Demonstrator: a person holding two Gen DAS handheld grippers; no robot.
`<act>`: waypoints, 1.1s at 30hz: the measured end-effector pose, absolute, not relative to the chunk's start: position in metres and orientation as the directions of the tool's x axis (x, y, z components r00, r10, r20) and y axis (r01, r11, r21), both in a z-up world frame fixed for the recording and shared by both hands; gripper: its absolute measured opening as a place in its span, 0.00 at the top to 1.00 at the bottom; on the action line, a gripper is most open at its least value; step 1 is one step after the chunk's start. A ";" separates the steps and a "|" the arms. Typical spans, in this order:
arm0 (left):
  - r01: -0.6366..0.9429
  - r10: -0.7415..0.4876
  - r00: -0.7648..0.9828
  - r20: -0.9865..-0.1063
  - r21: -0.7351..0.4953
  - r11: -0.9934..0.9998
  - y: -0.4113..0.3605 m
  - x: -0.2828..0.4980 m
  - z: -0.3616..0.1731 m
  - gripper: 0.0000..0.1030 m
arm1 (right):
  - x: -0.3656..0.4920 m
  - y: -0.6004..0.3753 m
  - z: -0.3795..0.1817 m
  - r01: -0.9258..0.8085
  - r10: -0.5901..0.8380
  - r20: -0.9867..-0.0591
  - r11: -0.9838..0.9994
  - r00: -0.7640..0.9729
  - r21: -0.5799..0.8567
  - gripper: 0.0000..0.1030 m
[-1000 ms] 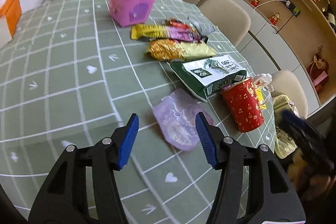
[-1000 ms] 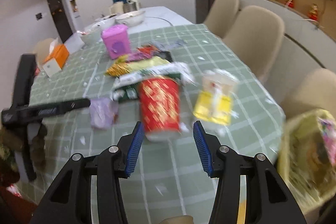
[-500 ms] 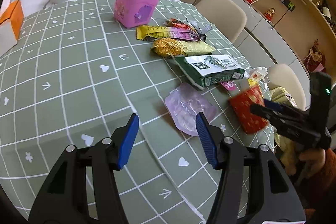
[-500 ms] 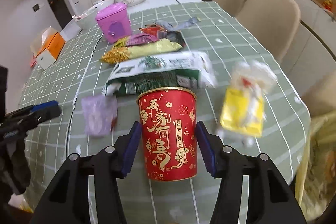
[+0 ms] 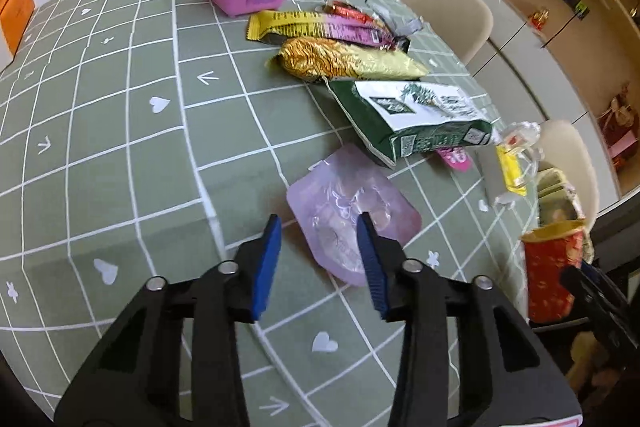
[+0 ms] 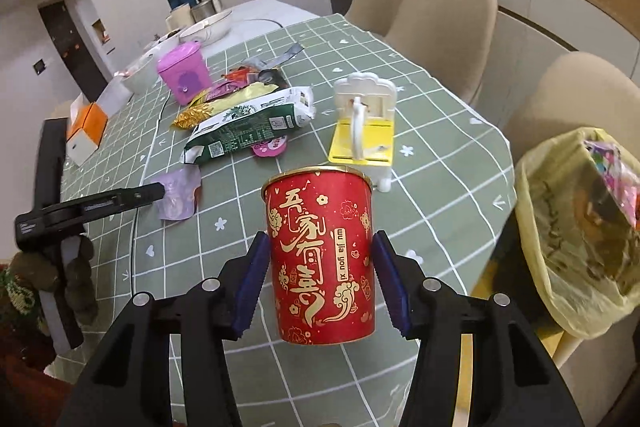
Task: Collect trash
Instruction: 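Grasp a small red wrapper with the left tool while the right tool carries the cup toward the bin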
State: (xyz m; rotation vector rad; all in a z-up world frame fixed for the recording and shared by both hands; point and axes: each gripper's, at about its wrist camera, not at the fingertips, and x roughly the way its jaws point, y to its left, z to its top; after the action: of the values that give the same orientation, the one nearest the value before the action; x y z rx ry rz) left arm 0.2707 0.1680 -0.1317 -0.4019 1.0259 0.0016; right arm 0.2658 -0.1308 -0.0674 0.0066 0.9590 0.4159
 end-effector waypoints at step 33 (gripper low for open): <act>0.096 -0.243 0.739 -0.628 -0.258 0.961 0.044 0.236 0.018 0.98 | 0.236 -0.217 -0.006 -0.354 0.370 -0.639 0.921 0.675 0.159 0.52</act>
State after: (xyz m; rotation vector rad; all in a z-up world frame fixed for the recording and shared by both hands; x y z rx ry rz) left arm 0.2359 0.0441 0.0177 -0.2146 0.7164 -0.1877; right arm 0.2363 -0.2173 -0.0064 0.0224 0.7236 0.4073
